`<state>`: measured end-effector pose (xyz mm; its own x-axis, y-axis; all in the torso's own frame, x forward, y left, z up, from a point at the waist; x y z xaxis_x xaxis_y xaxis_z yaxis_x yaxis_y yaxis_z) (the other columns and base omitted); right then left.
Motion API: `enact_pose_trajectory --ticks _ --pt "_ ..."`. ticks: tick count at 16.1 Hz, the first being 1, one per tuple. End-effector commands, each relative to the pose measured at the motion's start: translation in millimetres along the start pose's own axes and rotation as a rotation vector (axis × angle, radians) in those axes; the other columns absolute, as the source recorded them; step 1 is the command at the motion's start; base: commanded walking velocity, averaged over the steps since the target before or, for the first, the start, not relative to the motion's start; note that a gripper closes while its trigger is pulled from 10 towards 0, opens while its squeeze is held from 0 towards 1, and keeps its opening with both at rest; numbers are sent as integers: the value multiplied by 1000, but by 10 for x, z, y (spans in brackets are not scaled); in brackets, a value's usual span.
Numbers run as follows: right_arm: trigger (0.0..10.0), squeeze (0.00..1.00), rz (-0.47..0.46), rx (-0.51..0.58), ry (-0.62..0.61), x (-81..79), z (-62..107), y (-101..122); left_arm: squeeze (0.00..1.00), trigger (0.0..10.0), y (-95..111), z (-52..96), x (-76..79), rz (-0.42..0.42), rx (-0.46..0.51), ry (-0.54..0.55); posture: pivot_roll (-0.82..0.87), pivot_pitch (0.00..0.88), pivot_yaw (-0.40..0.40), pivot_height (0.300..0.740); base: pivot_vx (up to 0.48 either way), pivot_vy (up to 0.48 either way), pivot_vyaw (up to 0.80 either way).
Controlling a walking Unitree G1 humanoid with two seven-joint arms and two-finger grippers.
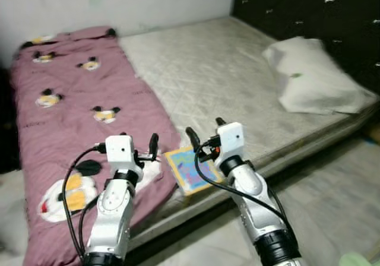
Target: Clean up the room
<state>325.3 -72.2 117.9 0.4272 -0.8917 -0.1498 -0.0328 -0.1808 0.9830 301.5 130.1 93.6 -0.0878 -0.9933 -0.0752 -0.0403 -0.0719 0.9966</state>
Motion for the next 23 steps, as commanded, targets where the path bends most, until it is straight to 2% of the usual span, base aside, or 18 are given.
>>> enact_pose_trajectory --ticks 1,6,14,23 --pt "10000 0 6 0 -29 95 26 7 0 10000 2 -3 56 19 2 5 32 84 0 740 0 0 0" --pt "10000 0 20 11 -17 89 21 27 0 10000 -12 -19 63 21 -19 6 31 81 1 740 0 0 0" --pt "10000 0 25 10 -7 78 27 17 0 10000 1 -19 101 27 -7 -29 30 79 1 740 0 0 780" --pt "10000 0 23 5 -21 104 17 15 0 10000 0 -5 122 42 1 -55 33 77 -1 740 333 0 47"
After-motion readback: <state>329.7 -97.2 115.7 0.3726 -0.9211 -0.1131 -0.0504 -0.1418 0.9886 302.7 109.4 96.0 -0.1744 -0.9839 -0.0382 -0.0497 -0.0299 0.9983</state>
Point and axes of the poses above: a point about 5 cm out from each wrist's last joint towards the gripper, its own z axis pointing back from the gripper into the wrist, its own y axis along the axis of the wrist's last joint, x = y × z, the point moved 1 cm from there along -z, pointing out of the wrist towards the gripper, and after that the axes turned 12 degrees about -z, right-handed, at the moved point
